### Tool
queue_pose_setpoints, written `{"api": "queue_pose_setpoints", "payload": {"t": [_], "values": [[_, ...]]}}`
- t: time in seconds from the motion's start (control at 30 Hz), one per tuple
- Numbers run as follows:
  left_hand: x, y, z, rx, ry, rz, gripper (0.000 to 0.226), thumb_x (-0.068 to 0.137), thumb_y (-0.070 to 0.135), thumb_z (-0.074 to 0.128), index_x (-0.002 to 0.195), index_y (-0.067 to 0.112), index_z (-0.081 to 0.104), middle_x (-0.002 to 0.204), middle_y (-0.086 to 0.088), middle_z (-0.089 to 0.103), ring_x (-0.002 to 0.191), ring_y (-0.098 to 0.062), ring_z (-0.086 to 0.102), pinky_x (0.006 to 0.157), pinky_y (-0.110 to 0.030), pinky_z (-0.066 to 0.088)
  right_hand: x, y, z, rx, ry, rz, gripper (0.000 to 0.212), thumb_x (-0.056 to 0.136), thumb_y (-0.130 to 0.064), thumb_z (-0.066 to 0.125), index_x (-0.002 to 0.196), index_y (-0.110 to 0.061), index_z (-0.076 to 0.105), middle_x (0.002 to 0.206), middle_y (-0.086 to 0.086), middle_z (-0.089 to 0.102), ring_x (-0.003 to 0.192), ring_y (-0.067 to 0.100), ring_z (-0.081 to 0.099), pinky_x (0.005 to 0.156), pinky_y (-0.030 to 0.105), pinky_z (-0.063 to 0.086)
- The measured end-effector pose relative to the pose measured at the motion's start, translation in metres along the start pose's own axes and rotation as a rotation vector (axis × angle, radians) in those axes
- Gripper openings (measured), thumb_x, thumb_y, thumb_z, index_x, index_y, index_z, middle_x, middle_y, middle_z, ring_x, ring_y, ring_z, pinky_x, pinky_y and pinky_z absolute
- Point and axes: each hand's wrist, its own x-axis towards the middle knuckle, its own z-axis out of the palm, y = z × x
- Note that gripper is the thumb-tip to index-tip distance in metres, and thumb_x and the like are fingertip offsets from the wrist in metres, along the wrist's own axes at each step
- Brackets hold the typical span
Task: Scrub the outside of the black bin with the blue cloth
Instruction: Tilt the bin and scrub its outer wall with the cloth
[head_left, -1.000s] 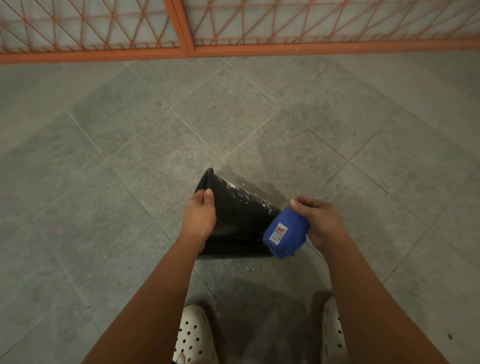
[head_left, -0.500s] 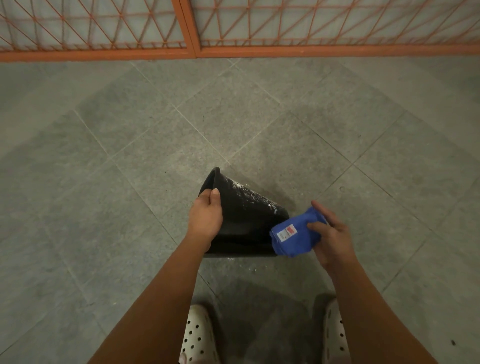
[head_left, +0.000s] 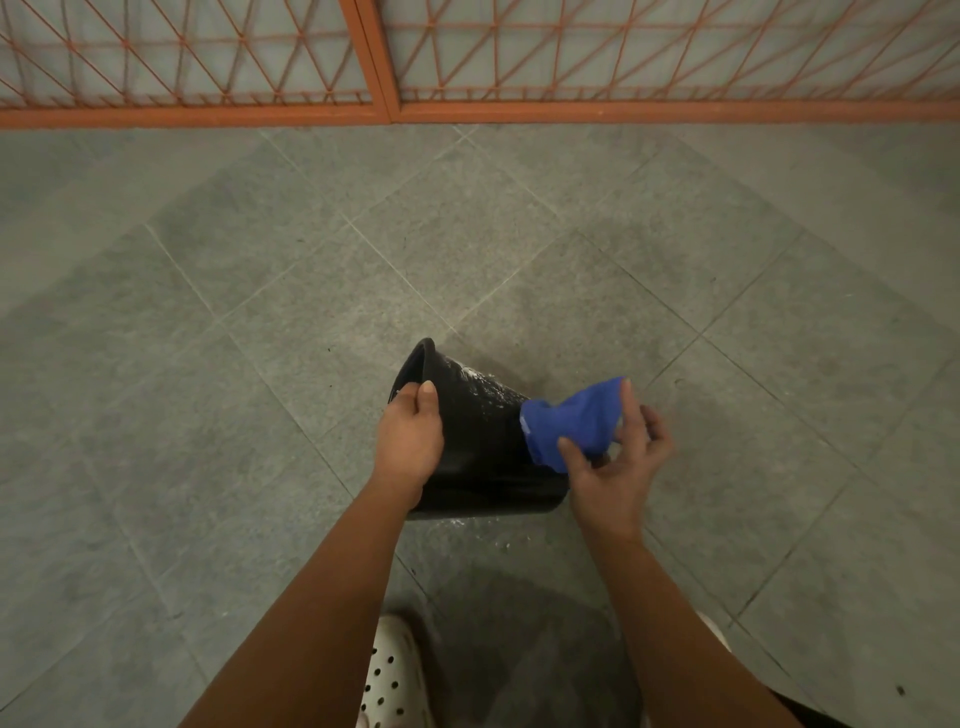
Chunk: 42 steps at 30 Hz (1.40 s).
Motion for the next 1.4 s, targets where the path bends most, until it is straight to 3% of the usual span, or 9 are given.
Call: {"api": "queue_pose_setpoints", "payload": {"t": [0.07,0.2,0.37,0.53,0.8,0.93,1.07,1.23,1.4], "values": [[-0.001,0.000,-0.001,-0.016,0.009,0.004,0.026,0.102,0.033,0.034,0.092,0.021,0.054,0.094,-0.003,0.062,0.085,-0.013,0.058,0.073,-0.026,0.047,-0.008,0.010,-0.001,-0.071,-0.104,0.000,0.104,0.066,0.010,0.075,0.135,-0.052,0.029,0.138,0.006,0.018,0.126,0.010,0.034,0.091,0.019,0.048],[-0.001,-0.001,-0.002,0.004,0.008,0.011,0.026,0.102,0.033,0.034,0.093,0.020,0.054,0.096,-0.006,0.062,0.081,-0.010,0.055,0.070,-0.025,0.043,-0.020,0.022,-0.007,-0.176,-0.245,-0.041,0.088,0.065,0.018,0.070,0.131,-0.033,0.040,0.136,0.004,0.020,0.119,-0.009,0.033,0.082,-0.002,0.037],[0.000,0.000,-0.001,0.018,0.012,-0.002,0.026,0.102,0.033,0.034,0.082,0.026,0.050,0.097,-0.008,0.061,0.081,-0.011,0.054,0.072,-0.028,0.042,-0.017,0.030,-0.003,-0.353,-0.323,-0.044,0.074,0.061,-0.012,0.084,0.127,-0.023,0.050,0.137,0.003,0.028,0.122,0.017,0.039,0.101,0.031,0.044],[0.000,0.001,-0.001,0.030,0.011,-0.012,0.026,0.101,0.034,0.034,0.091,0.021,0.053,0.099,-0.008,0.063,0.091,-0.020,0.059,0.084,-0.038,0.048,-0.009,0.028,0.003,-0.566,-0.337,-0.242,0.042,0.060,-0.028,0.085,0.095,-0.019,0.064,0.126,0.004,0.046,0.117,0.026,0.037,0.091,0.050,0.044],[-0.001,-0.001,-0.001,0.040,-0.001,0.008,0.029,0.102,0.034,0.033,0.099,0.018,0.056,0.100,-0.008,0.064,0.092,-0.019,0.060,0.085,-0.038,0.050,-0.005,0.033,0.010,-0.456,-0.486,-0.486,0.031,0.077,-0.021,0.075,0.098,-0.014,0.054,0.133,0.011,0.052,0.117,0.028,0.051,0.096,0.045,0.045],[-0.004,-0.001,0.001,0.011,-0.024,0.022,0.028,0.102,0.035,0.032,0.103,0.022,0.057,0.103,-0.004,0.064,0.098,-0.020,0.061,0.091,-0.042,0.049,0.004,0.033,0.017,-0.514,-0.433,-0.319,0.046,0.088,-0.030,0.062,0.129,-0.011,0.052,0.135,0.006,0.051,0.120,0.024,0.048,0.102,0.042,0.042],[-0.006,0.003,0.004,0.010,-0.064,0.038,0.039,0.102,0.034,0.033,0.136,0.021,0.048,0.129,-0.001,0.057,0.120,-0.019,0.052,0.105,-0.042,0.041,-0.018,0.027,0.023,-0.508,-0.296,-0.240,0.050,0.089,-0.040,0.045,0.125,-0.008,0.058,0.132,0.016,0.050,0.113,0.032,0.052,0.093,0.044,0.049],[-0.011,0.003,0.003,-0.010,-0.109,0.087,0.031,0.102,0.028,0.033,0.125,0.025,0.054,0.103,0.009,0.062,0.098,-0.008,0.060,0.089,-0.029,0.050,-0.017,0.009,0.047,-0.447,-0.307,-0.509,0.036,0.088,-0.021,0.050,0.116,-0.003,0.063,0.119,0.022,0.058,0.100,0.034,0.057,0.085,0.040,0.050],[-0.015,0.004,0.001,-0.035,-0.098,0.117,0.026,0.103,0.025,0.034,0.117,0.031,0.055,0.095,0.018,0.061,0.091,0.000,0.059,0.082,-0.022,0.046,0.004,0.007,0.053,-0.493,-0.285,-0.448,0.037,0.086,-0.023,0.046,0.111,-0.004,0.065,0.104,0.019,0.062,0.086,0.034,0.061,0.074,0.043,0.054]]}}
